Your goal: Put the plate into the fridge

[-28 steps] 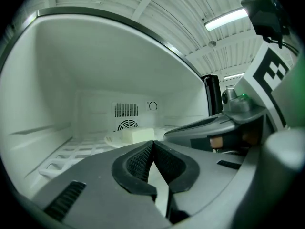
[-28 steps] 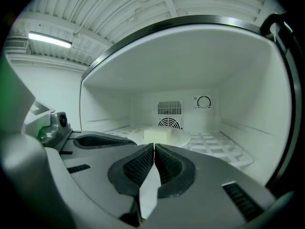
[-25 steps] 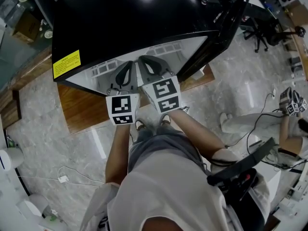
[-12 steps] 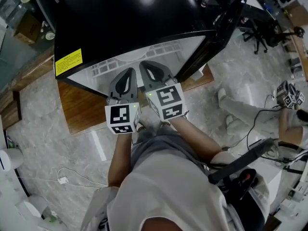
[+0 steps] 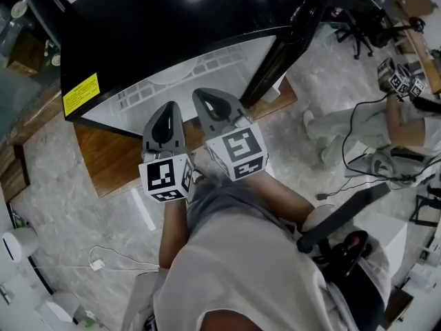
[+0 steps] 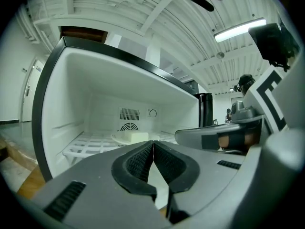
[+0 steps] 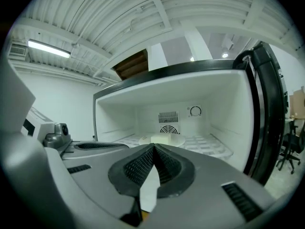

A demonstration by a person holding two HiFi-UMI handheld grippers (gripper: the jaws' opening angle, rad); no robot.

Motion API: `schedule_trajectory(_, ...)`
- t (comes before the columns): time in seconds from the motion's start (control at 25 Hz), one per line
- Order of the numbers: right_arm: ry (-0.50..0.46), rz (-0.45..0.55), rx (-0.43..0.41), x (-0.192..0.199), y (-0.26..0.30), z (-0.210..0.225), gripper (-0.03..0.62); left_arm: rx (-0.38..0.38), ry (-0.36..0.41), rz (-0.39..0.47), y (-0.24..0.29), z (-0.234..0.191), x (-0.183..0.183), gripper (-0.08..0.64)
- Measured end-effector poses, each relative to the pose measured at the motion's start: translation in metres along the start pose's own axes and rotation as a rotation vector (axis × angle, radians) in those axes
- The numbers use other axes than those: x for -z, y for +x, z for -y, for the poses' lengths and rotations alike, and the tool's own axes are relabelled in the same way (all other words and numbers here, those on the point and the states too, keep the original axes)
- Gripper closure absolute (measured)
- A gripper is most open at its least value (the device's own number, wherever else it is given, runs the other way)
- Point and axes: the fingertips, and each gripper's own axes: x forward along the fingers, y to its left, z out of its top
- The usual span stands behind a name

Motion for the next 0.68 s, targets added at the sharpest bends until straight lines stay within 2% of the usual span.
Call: schedule_trajectory(0.68,0.004,0.012,0.003,-0.003,-0.018,-0.003,0.575,0.015,-0.001,0.005,-0.008,0.003,-0.005,0.540)
